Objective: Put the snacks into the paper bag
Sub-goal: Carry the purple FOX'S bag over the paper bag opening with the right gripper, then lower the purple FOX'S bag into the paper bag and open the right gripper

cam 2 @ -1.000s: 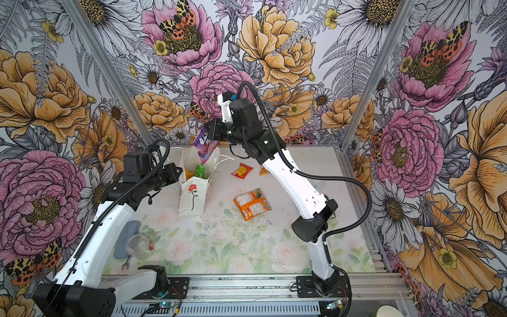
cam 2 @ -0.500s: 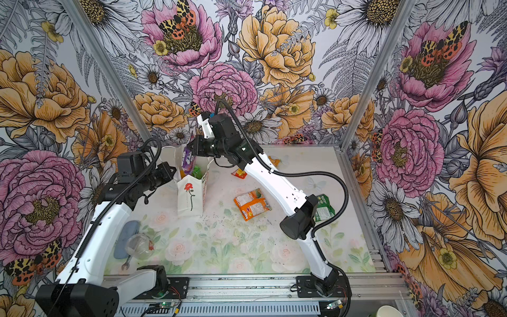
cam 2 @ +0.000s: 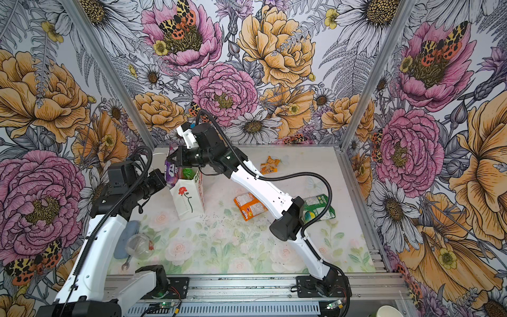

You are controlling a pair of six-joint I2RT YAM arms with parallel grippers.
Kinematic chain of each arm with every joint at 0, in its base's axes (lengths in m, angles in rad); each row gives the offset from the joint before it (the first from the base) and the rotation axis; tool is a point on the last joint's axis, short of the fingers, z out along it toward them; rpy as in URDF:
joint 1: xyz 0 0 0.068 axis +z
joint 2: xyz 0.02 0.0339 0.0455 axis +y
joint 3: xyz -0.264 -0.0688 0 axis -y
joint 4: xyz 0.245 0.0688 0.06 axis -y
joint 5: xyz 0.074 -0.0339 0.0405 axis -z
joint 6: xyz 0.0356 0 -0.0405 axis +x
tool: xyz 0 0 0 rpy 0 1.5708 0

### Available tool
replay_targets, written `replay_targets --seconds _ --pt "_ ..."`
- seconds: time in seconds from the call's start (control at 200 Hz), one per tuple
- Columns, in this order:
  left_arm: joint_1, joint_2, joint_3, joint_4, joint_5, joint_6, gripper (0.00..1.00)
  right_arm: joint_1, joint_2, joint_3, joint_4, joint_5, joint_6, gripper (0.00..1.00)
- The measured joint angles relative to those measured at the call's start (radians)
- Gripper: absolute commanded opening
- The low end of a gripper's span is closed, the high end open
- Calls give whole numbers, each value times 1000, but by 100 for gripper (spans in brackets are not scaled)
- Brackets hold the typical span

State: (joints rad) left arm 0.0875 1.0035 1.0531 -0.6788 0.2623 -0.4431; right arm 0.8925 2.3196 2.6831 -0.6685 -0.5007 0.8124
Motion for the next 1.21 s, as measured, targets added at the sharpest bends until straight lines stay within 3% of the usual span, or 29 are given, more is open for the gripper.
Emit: replay_targets --seconds 0.525,1.006,1.206 --pt "16 -40 -14 -51 -83 4 0 -36 82 13 35 -46 -20 0" --pt "16 -42 -40 -18 -46 8 0 -34 136 19 38 -41 -33 0" --pt "16 -42 -42 -9 0 21 0 -30 153 28 30 26 -84 0"
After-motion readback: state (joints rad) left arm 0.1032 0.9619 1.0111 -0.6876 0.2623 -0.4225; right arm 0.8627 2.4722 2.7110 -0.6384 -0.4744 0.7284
